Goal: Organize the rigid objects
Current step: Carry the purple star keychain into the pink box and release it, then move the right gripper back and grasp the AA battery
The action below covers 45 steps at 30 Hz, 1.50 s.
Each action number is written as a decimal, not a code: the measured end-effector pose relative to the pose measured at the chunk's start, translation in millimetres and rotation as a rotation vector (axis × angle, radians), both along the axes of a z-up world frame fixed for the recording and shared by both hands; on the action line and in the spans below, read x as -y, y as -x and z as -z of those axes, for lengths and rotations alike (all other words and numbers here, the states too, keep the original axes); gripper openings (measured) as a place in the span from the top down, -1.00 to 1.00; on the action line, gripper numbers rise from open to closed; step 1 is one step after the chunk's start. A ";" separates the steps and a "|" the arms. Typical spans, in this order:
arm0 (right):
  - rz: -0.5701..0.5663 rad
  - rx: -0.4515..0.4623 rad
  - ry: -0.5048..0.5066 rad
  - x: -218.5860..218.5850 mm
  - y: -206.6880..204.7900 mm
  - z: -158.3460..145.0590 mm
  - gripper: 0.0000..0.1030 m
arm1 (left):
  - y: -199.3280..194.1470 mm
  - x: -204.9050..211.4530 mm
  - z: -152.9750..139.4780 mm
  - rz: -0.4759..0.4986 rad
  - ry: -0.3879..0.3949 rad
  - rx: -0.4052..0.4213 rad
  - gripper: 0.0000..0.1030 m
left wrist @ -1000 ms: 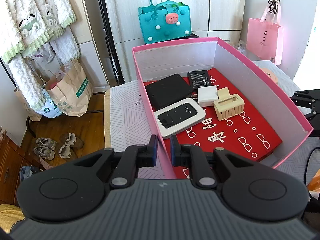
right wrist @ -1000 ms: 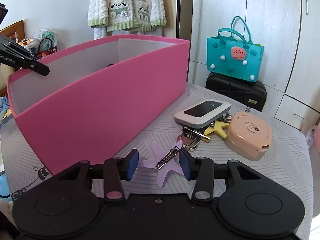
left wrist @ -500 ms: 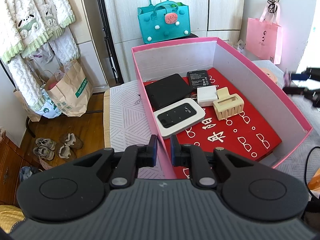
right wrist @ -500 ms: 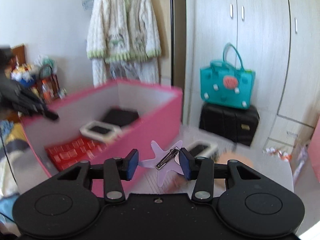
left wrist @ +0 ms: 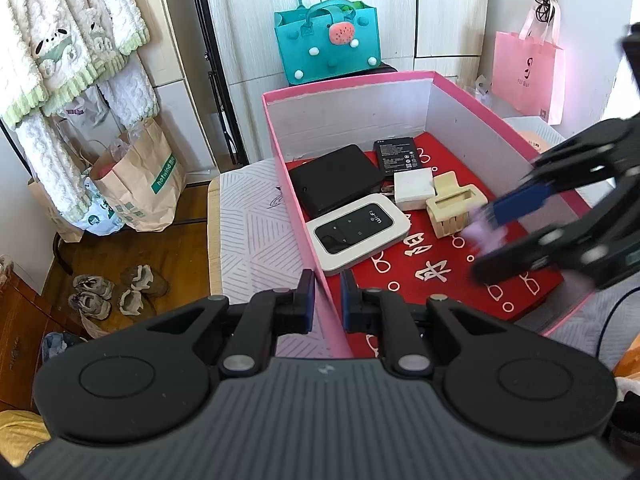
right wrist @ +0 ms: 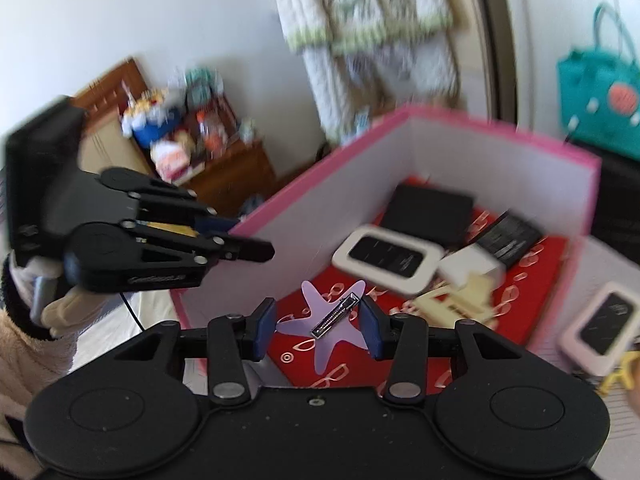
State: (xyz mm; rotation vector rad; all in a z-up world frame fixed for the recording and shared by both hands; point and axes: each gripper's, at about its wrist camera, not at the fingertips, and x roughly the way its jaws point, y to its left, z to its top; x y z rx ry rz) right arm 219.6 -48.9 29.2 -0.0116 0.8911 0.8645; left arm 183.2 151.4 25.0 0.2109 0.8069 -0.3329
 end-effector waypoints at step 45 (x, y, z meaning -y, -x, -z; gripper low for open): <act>0.592 0.373 0.173 140.2 125.4 56.5 -0.30 | -14.5 -17.3 -6.5 0.141 0.031 -0.077 0.68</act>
